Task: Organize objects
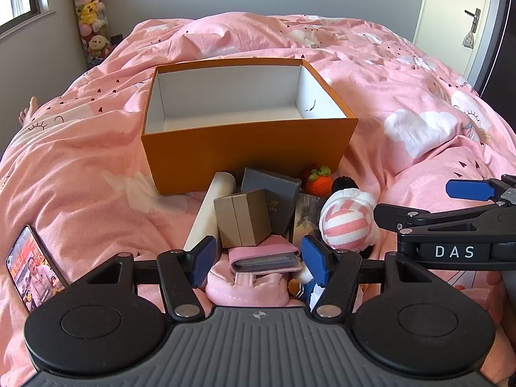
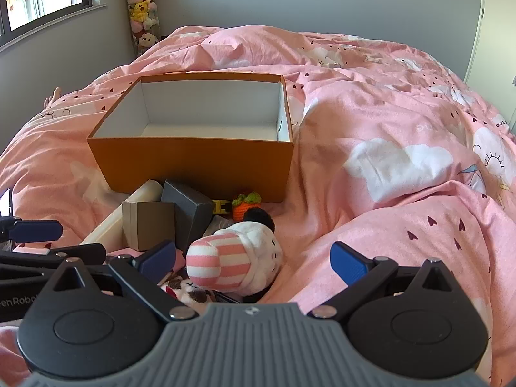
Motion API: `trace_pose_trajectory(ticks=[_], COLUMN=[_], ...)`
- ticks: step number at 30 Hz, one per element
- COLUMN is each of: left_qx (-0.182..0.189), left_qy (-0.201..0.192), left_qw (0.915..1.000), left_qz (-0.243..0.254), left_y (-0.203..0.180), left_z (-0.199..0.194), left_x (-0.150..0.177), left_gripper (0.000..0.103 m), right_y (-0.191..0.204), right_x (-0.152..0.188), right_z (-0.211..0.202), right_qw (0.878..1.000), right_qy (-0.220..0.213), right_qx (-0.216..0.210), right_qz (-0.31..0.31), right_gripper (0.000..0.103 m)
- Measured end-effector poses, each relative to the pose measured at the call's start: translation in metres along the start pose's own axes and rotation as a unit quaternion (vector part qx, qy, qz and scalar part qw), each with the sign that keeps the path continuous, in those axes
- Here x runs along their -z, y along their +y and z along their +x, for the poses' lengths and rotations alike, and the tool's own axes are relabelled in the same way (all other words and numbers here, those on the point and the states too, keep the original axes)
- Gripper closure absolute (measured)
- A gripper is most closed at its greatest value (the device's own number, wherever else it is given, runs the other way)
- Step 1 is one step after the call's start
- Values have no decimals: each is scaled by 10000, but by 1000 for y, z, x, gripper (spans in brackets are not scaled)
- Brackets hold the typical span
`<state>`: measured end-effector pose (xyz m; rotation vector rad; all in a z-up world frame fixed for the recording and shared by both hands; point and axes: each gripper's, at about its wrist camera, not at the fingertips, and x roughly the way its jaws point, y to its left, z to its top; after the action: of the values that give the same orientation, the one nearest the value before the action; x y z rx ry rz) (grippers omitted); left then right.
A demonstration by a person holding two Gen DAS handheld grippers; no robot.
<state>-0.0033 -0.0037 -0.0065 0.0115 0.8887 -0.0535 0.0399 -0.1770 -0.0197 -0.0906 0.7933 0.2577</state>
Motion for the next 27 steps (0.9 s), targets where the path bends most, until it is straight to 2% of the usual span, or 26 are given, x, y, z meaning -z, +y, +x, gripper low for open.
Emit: trace_pose_trajectory(ticks=[9,16,23,26,27], left_qx=[-34,87,149,228,257], left_qy=[13,149,400,529,571], left_qw=[10000,9998,9989,9981,9978], left_qz=[55,-35,-171,-222,-238], left_y=[0,14,32,40,42], left_z=[1,5,15,22,25], left_x=[2,-1,-6,-10,-12], left_gripper=[31,32,51,57,58], right_y=[2,1,3,6,7], right_x=[-1,-3,-11,-19,-22], right_z=[-1,3,12,19,22], right_qw=[10000,9999,9993,9987,9983], right_qy=[58,139,242,268,297], right_qx=[-10,-56,-204,-280,-334], right_qz=[-30,-44,-177,-330,-372], right_gripper=[1,1,2,5,9])
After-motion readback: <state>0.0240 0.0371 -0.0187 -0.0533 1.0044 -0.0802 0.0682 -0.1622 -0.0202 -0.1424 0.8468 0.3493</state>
